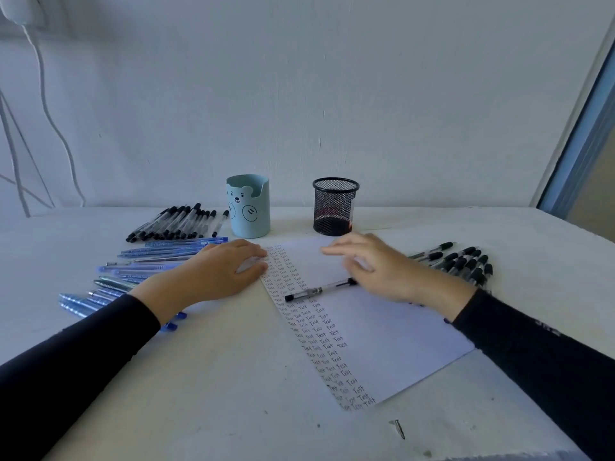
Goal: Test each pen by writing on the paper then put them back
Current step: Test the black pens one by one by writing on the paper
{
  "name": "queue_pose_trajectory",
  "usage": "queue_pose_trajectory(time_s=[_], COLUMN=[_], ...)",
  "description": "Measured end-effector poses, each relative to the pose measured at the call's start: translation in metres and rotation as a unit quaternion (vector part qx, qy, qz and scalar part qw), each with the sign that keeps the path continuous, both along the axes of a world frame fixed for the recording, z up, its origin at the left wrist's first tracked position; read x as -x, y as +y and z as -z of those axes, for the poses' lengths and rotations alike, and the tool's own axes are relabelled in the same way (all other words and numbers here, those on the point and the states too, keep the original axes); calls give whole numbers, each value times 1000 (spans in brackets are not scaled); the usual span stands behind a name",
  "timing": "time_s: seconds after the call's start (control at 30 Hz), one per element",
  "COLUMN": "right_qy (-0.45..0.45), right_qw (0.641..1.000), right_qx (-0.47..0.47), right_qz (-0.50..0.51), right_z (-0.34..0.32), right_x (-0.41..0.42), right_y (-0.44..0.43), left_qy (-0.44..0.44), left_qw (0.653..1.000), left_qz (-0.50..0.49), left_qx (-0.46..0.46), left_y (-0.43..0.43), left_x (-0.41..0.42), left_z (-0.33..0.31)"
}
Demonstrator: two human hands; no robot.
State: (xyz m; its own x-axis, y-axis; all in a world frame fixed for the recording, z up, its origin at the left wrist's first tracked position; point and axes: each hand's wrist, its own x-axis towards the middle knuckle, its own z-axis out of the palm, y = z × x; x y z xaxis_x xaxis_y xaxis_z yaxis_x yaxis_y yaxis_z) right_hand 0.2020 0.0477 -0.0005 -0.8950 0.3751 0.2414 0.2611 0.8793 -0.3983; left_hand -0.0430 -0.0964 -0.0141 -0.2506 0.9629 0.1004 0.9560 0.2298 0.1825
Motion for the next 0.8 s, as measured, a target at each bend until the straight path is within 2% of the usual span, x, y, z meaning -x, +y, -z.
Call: queue_pose_trajectory(time_s=[0.13, 0.3, 0.43, 0.5, 0.57, 0.7, 0.8], right_qy=[-103, -206, -158, -88, -11, 59, 66], right_qw=[984, 963, 970, 982, 989, 991, 990], right_qx=[-75, -42, -90, -69, -37, -13, 51], right_qz=[125, 167, 162, 152, 146, 121, 116], right_z=[-17, -21, -18, -17, -16, -17, -21], right_x=[-25, -43, -42, -39, -35, -30, -25], right_y=[34, 49, 51, 47, 44, 39, 22], left_qy=[17, -8, -38, -80, -73, -23, -42], left_qw=[999, 980, 969, 957, 951, 924, 889], left_qz=[34, 136, 199, 230, 234, 177, 71], left_qx=[-39, -145, -142, -160, -191, -337, -450], left_y=[2, 5, 7, 9, 11, 8, 1], left_x=[0, -26, -43, -42, -34, -10, 13], left_z=[3, 0, 4, 7, 7, -10, -27])
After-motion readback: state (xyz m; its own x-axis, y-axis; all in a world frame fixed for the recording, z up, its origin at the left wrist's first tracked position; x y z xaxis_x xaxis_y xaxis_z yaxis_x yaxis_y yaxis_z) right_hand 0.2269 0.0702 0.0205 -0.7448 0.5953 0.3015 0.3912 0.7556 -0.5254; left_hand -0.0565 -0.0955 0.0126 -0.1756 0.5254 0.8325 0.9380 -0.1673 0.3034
